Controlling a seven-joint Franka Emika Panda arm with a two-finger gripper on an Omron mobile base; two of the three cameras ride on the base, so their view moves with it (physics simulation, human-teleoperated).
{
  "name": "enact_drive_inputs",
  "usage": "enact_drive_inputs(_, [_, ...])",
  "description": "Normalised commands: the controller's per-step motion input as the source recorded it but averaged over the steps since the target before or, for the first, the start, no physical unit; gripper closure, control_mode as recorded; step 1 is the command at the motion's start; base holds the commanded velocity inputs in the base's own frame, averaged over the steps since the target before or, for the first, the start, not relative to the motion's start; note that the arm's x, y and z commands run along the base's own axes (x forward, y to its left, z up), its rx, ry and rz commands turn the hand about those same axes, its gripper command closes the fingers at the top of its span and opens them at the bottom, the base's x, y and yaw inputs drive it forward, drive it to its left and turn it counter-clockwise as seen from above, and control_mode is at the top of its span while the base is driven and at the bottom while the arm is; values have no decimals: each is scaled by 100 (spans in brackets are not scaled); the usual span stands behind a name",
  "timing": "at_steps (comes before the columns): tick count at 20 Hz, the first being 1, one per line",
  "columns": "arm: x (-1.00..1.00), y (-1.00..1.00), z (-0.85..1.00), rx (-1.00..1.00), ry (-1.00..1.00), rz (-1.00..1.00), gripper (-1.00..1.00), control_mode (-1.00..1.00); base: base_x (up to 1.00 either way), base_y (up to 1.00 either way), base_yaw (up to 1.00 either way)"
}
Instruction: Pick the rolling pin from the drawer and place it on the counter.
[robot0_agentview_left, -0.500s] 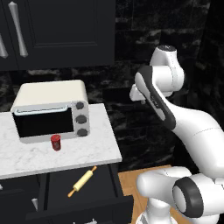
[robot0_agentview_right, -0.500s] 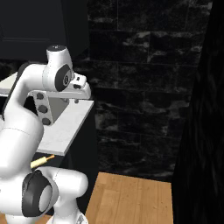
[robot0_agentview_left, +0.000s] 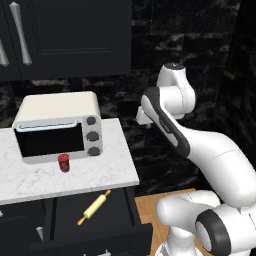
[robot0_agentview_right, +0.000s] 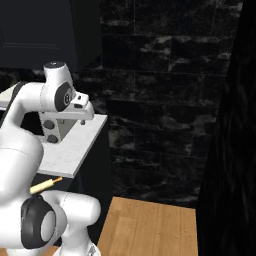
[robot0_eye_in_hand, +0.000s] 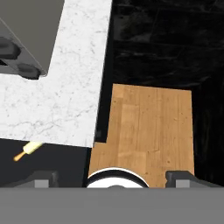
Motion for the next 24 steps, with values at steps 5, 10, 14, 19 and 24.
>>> enact_drive_inputs(5, [-3,51,-49,0,0,0,-100,-100,0,0,0])
enact_drive_inputs(10, [-43,41,-58,0,-4,0,-100,-100,0,0,0])
enact_drive_inputs(14, [-66,61,-64,0,-2,0,-100,-100,0,0,0])
enact_drive_inputs(19, [-78,62,-45,4,-1,0,-100,-100,0,0,0])
enact_drive_inputs(24, [-70,67,-45,6,0,0,-100,-100,0,0,0])
